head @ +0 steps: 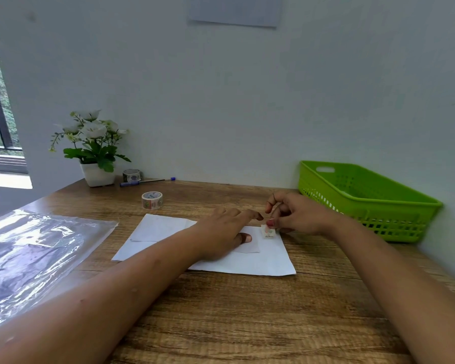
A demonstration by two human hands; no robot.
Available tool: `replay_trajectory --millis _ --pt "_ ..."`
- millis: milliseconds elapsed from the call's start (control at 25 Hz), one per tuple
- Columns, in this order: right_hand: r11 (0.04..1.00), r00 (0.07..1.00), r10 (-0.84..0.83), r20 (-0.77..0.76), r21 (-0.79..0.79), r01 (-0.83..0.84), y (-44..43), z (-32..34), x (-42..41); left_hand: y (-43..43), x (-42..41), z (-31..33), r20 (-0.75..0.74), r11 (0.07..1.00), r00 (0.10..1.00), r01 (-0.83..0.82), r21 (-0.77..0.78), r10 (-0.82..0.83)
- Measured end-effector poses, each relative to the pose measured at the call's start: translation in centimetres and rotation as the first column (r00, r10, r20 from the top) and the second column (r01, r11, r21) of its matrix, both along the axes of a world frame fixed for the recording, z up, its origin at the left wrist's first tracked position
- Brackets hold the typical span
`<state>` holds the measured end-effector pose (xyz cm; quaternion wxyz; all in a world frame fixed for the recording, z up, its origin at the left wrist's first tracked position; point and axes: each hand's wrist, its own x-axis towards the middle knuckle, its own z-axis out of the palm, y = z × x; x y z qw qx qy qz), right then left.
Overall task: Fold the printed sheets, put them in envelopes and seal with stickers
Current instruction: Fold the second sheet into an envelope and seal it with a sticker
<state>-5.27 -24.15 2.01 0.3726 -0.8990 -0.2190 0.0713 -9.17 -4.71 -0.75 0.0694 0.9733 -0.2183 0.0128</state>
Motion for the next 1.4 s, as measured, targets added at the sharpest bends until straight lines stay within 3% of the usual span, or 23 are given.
replay_trajectory --millis 360,720,880,1000,1200,1400 --pt "0.990 0.991 0.013 0.135 -0.140 0.006 0.5 -0.3 0.2 -0.1 0.0 0.2 0.006 0.998 1.000 0.002 0.066 -0.003" --pt "0.923 0.951 0.075 0.300 -0.383 0.048 1.5 0.1 -0.6 -0.1 0.0 0.2 0.012 0.988 0.998 0.052 0.147 -0.055" --pt "0.899 0.941 -0.034 0.335 -0.400 0.175 2.2 0.2 -1.1 -0.3 -0.1 0.4 0.043 0.978 0.997 0.047 0.201 -0.057" --pt "0.890 0.944 -0.150 0.294 -0.375 0.258 2.1 0.1 -0.9 -0.3 0.0 0.5 0.044 0.974 0.997 0.046 0.221 -0.057" --pt "0.915 0.942 -0.320 0.099 -0.226 0.334 1.6 -0.4 -0.3 -0.2 0.1 0.5 0.048 0.973 0.997 0.052 0.224 -0.065" --pt "0.913 0.916 -0.393 -0.077 -0.153 0.379 1.7 -0.1 -0.3 -0.4 -0.1 0.7 0.076 0.971 0.995 0.048 0.236 -0.067"
